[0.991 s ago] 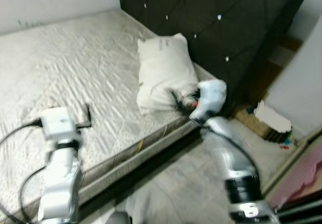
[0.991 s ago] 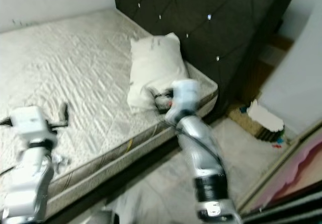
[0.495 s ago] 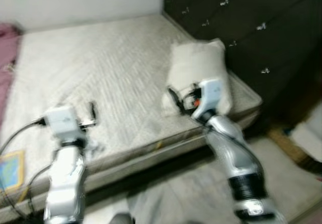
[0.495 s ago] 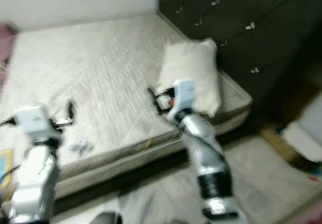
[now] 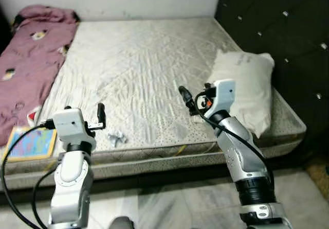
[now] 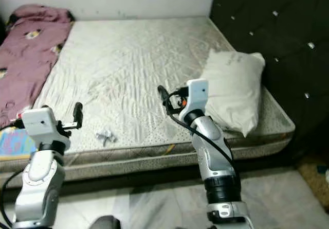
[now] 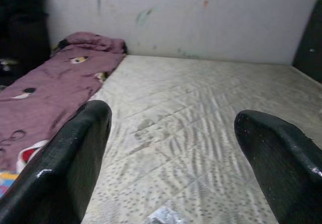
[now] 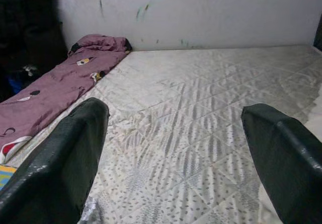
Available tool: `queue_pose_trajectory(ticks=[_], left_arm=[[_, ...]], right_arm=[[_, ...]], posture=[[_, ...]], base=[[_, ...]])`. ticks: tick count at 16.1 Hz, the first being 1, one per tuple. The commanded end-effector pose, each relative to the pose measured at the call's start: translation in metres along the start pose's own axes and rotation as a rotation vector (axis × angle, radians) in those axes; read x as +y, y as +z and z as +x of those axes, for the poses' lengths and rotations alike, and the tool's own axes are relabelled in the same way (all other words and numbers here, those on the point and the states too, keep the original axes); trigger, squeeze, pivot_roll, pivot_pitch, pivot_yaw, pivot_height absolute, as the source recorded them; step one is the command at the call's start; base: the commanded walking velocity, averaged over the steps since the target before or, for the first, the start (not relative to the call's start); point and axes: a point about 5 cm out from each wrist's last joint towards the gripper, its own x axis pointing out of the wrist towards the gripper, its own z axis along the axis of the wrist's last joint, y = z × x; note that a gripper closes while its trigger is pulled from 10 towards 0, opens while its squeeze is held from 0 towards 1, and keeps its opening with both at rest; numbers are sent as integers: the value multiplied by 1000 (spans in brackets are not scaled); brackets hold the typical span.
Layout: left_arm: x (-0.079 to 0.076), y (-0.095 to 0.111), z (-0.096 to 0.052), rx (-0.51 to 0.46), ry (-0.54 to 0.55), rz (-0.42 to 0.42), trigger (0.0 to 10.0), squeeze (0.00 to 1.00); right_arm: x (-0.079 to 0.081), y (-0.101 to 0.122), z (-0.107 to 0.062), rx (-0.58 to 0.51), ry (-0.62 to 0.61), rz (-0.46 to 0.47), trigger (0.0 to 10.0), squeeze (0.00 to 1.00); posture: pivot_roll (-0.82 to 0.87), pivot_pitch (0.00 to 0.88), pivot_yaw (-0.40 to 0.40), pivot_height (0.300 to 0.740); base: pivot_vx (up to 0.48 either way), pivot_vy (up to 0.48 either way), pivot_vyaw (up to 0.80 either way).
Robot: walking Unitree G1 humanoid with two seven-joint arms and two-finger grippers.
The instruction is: Clean up the room
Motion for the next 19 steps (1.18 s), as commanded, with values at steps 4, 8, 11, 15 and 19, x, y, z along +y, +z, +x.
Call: queue_pose_trajectory(ticks=[4,8,11,15,19], left_arm=[[0,5,2,-27,-11,-3,10000,0],[0,5,1,-28,-17,-4,10000,0],[-1,5,2,-27,-18,-9,10000,0],[-4,3,4,-2,33,-26,10000,0],[-1,0,5,17,41,-26,10000,0]], right_arm=[[7,5,3,-18,21,-20,10000,0],[7,2,3,-38,11,-82,10000,0],[5,1,2,-40,8,-171,10000,0],[4,-1,-1,-32,14,-90,10000,0],[4,-2,0,-32,23,-80,10000,0]], posture=[[-39,0,-60,740],[-39,0,-60,740],[-39,0,-60,740],[-37,0,-58,740],[-34,0,-60,740]], base=[[372,0,0],[480,0,0],[398,0,0],[75,0,0],[0,0,600]])
